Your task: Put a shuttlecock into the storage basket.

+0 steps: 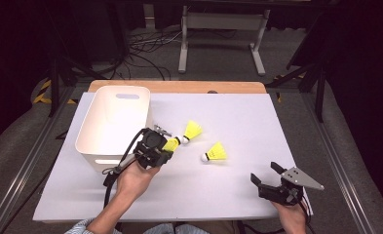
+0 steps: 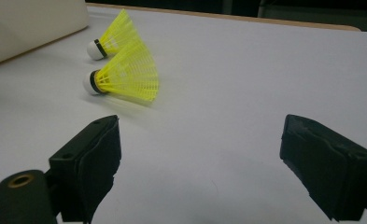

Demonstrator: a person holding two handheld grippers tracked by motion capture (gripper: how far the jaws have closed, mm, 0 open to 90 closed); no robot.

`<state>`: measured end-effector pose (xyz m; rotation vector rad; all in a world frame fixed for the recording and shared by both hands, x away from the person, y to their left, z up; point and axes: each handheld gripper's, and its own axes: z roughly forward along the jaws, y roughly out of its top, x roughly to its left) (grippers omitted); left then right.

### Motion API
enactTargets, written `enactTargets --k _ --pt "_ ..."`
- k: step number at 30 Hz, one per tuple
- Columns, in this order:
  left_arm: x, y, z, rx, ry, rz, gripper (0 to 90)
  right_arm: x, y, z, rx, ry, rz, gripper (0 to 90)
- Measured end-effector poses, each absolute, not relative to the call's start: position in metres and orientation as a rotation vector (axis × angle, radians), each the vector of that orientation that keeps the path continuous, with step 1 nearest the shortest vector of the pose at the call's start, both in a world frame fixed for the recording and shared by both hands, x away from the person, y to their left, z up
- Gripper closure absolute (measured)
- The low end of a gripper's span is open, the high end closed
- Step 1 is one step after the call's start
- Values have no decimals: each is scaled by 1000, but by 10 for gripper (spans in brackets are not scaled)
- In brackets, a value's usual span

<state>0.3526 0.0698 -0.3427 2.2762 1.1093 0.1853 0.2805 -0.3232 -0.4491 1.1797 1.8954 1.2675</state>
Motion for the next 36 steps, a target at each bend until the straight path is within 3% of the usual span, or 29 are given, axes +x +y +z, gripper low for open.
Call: enactTargets --k 36 --pt "376 92 -312 2254 1115 166 889 284 -323 -451 1177 1915 1258 130"
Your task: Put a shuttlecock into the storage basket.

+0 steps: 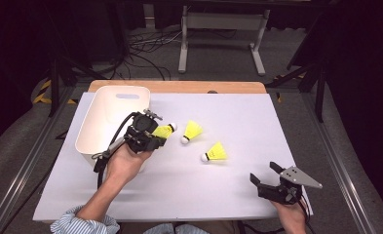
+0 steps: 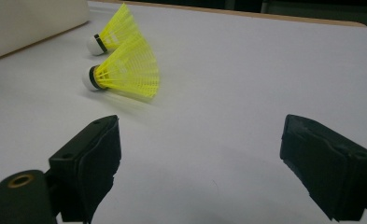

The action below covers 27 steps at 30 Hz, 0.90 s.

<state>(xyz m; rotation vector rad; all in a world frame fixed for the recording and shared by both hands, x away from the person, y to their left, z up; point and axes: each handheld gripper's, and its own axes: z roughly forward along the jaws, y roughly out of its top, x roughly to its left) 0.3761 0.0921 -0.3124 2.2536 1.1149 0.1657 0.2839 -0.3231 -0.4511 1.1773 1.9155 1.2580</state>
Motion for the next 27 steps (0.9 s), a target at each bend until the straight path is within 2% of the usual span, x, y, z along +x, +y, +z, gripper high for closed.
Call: enactTargets --k 27 --pt "386 113 -285 2218 1142 219 888 284 -323 -451 1177 1918 1259 131"
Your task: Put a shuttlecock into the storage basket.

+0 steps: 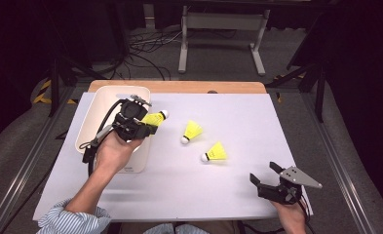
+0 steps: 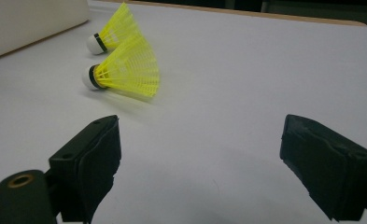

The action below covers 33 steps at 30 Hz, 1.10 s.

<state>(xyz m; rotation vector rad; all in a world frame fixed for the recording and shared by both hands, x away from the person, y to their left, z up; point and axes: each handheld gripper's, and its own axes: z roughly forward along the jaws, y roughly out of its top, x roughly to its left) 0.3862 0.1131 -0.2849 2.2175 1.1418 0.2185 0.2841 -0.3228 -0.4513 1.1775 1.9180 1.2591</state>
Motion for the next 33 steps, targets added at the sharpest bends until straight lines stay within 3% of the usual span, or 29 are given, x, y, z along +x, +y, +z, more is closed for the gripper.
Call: enactTargets --k 33 --pt "401 153 -286 2135 1229 265 885 284 -323 -451 1182 1916 1262 130"
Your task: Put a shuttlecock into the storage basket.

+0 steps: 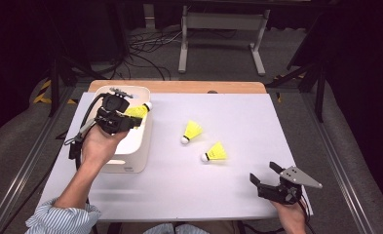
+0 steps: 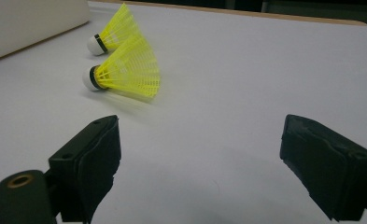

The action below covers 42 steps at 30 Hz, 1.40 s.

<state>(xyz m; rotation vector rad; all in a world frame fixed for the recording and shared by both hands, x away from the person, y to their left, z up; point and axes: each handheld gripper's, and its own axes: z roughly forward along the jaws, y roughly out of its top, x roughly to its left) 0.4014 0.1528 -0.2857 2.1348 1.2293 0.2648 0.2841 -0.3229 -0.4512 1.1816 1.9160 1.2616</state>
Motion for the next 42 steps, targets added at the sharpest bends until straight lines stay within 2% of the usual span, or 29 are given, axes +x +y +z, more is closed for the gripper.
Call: enactTargets --k 16,42 --pt "414 167 -299 2123 1294 295 885 284 -323 -451 1182 1921 1262 130" --pt "447 172 -323 2119 1376 274 881 284 -323 -452 1180 1925 1264 130"
